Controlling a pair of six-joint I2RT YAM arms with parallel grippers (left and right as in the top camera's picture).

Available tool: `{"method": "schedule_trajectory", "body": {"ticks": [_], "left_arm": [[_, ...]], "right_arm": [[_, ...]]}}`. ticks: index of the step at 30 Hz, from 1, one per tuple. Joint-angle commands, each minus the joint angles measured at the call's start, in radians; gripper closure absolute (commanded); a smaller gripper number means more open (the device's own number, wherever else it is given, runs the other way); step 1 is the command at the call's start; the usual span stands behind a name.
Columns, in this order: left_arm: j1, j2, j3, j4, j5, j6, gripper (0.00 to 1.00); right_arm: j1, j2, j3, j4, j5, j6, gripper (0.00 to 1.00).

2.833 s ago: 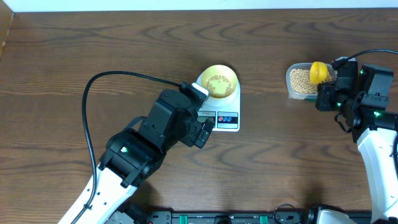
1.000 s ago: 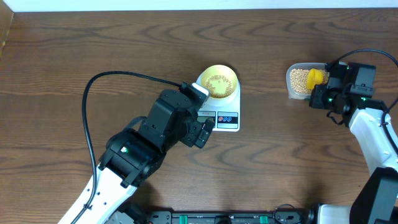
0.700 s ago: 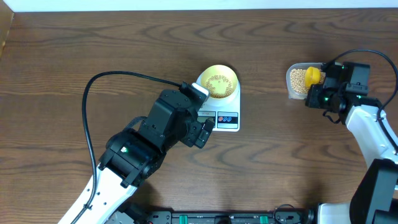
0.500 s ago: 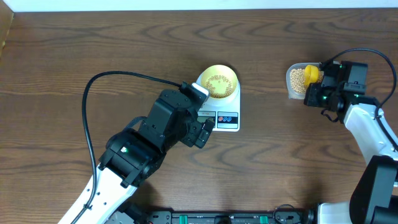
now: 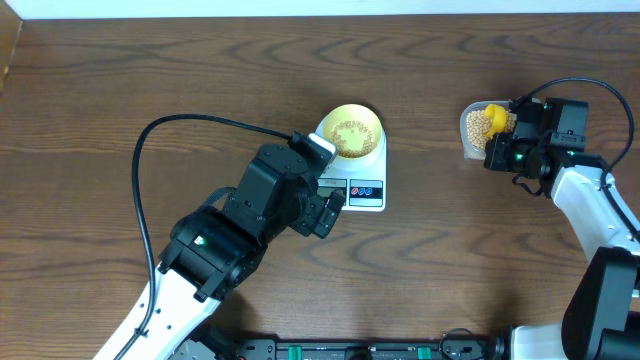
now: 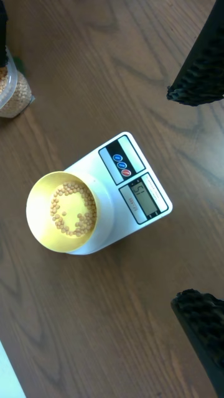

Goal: Scoop item into bowl and weigh 50g on scale

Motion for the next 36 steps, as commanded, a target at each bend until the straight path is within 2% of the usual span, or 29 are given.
{"method": "schedule_trajectory", "body": {"ticks": [1, 21, 36], "left_arm": [[0.004, 0.005, 0.0, -0.003, 0.01, 0.017, 0.03], [0.004, 0.005, 0.0, -0.003, 0.01, 0.017, 0.03], [0.004, 0.005, 0.0, -0.003, 0.01, 0.017, 0.03]], "right_arm": [[0.016, 0.016, 0.003, -0.005, -0.083, 0.022, 0.99], [0.012, 0.016, 0.003, -0.043, -0.165, 0.048, 0.99], [-0.059, 0.016, 0.003, -0.063, -0.191, 0.067, 0.99]]}}
